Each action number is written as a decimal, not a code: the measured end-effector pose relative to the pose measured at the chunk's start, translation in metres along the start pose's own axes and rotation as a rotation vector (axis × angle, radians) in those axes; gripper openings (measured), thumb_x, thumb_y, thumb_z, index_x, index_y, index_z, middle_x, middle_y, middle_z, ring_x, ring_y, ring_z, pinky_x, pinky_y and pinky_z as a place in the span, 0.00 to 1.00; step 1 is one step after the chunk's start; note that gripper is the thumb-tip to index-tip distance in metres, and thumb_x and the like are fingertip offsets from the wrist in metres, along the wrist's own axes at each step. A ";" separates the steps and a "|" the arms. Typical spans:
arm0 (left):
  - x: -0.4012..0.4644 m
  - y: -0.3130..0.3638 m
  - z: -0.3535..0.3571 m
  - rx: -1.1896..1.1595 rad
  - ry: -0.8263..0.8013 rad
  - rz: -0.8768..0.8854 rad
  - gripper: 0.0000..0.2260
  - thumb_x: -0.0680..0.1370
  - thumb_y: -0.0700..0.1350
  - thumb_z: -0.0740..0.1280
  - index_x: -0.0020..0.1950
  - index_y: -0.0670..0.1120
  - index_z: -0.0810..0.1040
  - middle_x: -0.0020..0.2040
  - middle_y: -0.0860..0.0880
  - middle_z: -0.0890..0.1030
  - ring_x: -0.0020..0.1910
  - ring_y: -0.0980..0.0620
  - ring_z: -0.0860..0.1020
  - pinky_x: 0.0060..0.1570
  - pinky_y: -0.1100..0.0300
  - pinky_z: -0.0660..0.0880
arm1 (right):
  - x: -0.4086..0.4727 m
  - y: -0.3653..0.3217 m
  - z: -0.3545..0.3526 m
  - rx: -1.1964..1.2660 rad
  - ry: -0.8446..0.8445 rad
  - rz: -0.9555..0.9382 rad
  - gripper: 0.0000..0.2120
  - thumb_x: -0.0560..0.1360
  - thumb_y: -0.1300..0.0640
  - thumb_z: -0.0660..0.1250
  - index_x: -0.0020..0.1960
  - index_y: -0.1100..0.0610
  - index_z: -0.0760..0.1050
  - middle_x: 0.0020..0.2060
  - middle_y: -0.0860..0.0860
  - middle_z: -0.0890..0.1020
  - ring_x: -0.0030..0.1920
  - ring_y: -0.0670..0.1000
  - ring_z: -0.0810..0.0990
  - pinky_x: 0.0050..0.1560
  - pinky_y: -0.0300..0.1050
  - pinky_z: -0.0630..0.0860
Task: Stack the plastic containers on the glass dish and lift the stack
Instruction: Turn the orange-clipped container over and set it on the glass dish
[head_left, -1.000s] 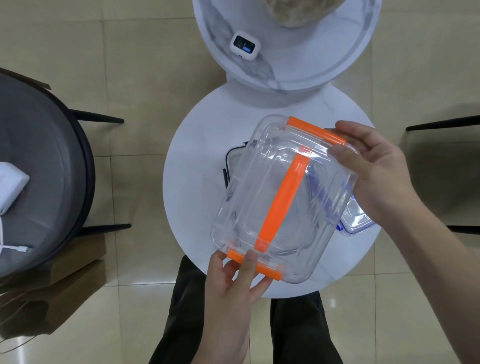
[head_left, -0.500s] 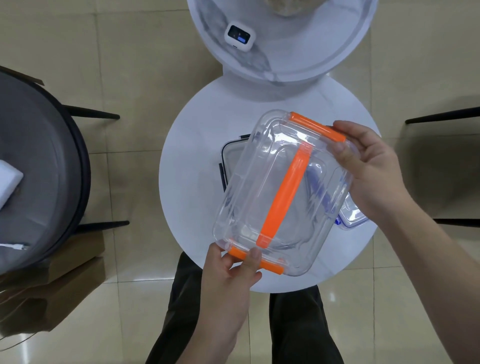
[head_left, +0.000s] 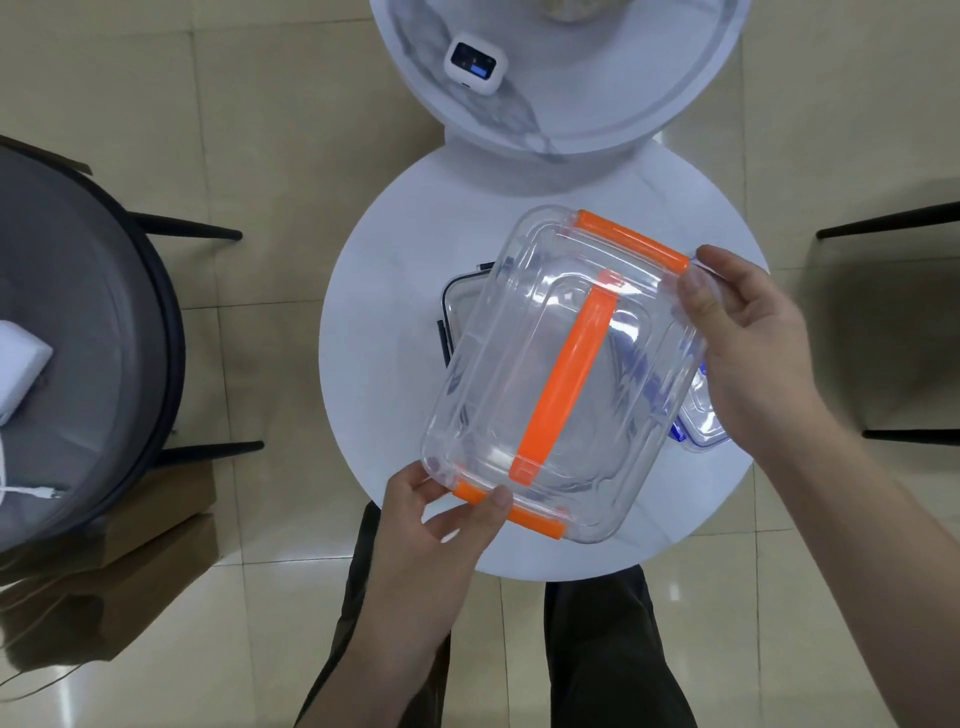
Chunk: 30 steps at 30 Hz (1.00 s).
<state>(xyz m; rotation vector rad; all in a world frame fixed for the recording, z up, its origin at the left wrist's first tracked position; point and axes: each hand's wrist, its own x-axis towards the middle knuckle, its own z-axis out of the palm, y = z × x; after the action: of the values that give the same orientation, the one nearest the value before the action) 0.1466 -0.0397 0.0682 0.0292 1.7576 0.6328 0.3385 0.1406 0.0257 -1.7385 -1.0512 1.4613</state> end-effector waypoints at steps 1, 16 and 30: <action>0.001 0.004 -0.004 0.031 0.003 0.013 0.41 0.55 0.66 0.79 0.65 0.56 0.72 0.63 0.54 0.81 0.59 0.49 0.83 0.61 0.44 0.79 | -0.003 -0.001 -0.001 0.011 0.028 0.013 0.21 0.77 0.53 0.70 0.68 0.57 0.73 0.53 0.45 0.84 0.53 0.39 0.84 0.57 0.33 0.77; 0.042 0.067 -0.016 0.246 0.083 0.379 0.10 0.79 0.49 0.70 0.60 0.55 0.82 0.52 0.60 0.86 0.53 0.62 0.83 0.57 0.60 0.78 | -0.102 0.022 -0.004 -0.021 0.188 0.232 0.10 0.75 0.60 0.72 0.56 0.58 0.80 0.49 0.56 0.85 0.45 0.58 0.82 0.46 0.45 0.80; 0.038 0.066 -0.011 0.168 0.038 0.458 0.09 0.80 0.42 0.69 0.54 0.56 0.84 0.49 0.54 0.87 0.52 0.50 0.84 0.56 0.51 0.82 | -0.098 0.015 0.000 -0.004 0.156 0.150 0.07 0.76 0.65 0.70 0.53 0.58 0.82 0.39 0.54 0.84 0.38 0.51 0.80 0.42 0.37 0.81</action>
<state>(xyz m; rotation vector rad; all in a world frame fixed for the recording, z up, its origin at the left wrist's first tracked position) 0.1059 0.0250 0.0636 0.5509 1.8501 0.8138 0.3350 0.0471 0.0600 -1.9350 -0.8592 1.3861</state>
